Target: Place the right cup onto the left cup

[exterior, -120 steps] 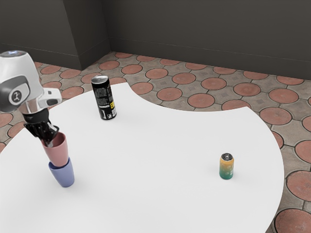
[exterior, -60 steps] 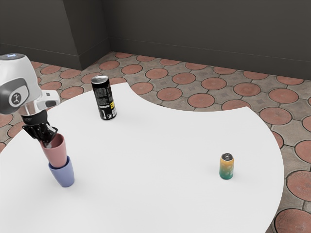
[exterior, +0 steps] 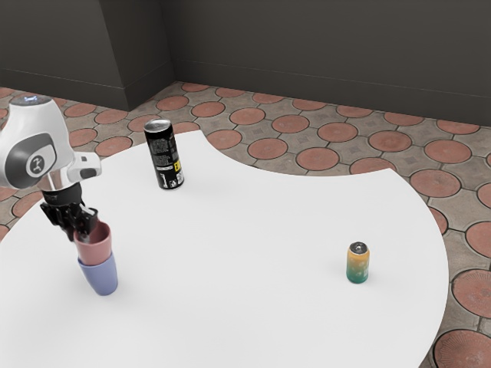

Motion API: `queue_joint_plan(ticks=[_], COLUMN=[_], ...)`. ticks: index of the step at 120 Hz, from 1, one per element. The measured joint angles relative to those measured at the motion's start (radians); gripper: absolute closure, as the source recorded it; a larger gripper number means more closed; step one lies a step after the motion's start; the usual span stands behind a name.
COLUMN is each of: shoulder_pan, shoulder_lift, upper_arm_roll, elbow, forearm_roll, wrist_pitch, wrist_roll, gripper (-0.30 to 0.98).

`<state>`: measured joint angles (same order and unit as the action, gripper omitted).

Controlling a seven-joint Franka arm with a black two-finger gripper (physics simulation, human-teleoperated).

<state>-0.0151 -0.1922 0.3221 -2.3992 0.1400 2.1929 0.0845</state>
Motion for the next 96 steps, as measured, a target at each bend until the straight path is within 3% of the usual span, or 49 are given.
queue_joint_plan(ticks=[24,58,74,96], shoulder_pan=[-0.004,-0.011,-0.027,-0.033], shoulder_lift=[-0.049,-0.163,-0.108,0.081], upper_arm_roll=[-0.002,-0.077,-0.148,-0.235], elbow=[0.0,0.044,0.143,0.378], forearm_roll=[-0.008,-0.03,-0.057,-0.109], wrist_pitch=[-0.008,-0.111,-0.163,-0.239], wrist_roll=[0.005,0.012,0.016,0.02], gripper=[0.2,0.05,0.03,0.01])
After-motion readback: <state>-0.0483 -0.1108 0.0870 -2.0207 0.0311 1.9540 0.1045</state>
